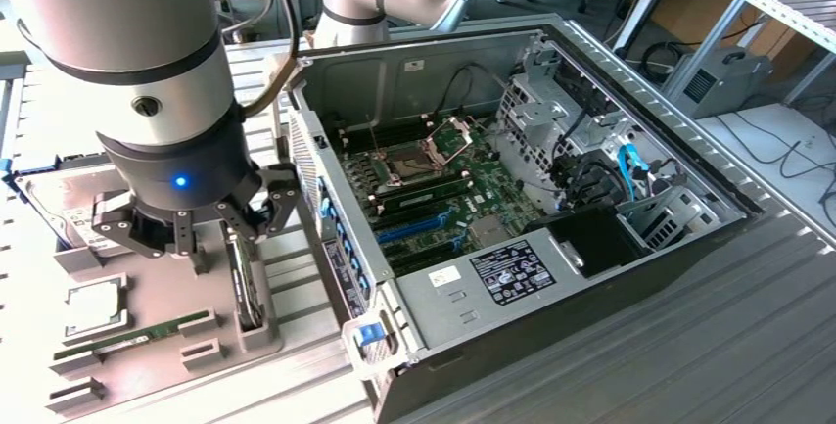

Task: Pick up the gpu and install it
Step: 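Pick up the gpu and move the gpu toward the slot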

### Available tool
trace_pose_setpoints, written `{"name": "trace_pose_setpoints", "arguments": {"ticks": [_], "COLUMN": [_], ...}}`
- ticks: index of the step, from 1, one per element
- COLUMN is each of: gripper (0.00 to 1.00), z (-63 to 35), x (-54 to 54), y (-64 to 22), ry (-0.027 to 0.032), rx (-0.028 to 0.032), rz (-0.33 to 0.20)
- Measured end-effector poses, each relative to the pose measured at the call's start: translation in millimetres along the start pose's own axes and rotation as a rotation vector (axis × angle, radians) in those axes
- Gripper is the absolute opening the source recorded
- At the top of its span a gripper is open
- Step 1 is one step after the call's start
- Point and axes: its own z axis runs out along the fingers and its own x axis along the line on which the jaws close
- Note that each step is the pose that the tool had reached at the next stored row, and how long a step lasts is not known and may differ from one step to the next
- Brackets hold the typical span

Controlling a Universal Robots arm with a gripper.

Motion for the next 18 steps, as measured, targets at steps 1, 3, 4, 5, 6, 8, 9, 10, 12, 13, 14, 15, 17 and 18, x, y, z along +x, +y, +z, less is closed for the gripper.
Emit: {"name": "trace_pose_setpoints", "arguments": {"ticks": [1, 3, 4, 5, 6, 8, 9, 10, 12, 13, 14, 15, 17, 18], "gripper": [0.48, 0.48, 0.48, 0.48, 0.48, 0.48, 0.48, 0.48, 0.48, 0.48, 0.48, 0.48, 0.48, 0.48], "z": [0.3, 1.1, 1.4, 1.8, 2.1, 5.3, 8.4, 11.9, 15.0, 16.2, 17.6, 20.7, 26.9, 29.7], "x": [0.0, 0.0, 0.0, 0.0, 0.0, 0.1, 0.2, 0.3, 0.4, 0.4, 0.5, 0.5, 0.7, 0.7], "y": [0.0, -0.1, -0.1, -0.1, -0.1, -0.2, -0.3, -0.5, -0.6, -0.6, -0.7, -0.8, -1.1, -1.1], "ry": [0.0000, 0.0000, 0.0000, 0.0001, 0.0000, 0.0000, 0.0000, 0.0000, 0.0000, -0.0001, 0.0000, 0.0000, 0.0000, 0.0000], "rx": [0.0000, -0.0001, 0.0000, 0.0001, 0.0001, 0.0000, 0.0000, 0.0000, 0.0000, 0.0000, 0.0000, 0.0000, 0.0000, 0.0000], "rz": [0.000, 0.000, 0.000, 0.000, 0.000, 0.000, 0.000, 0.000, 0.000, 0.000, 0.000, 0.000, 0.000, 0.000]}}
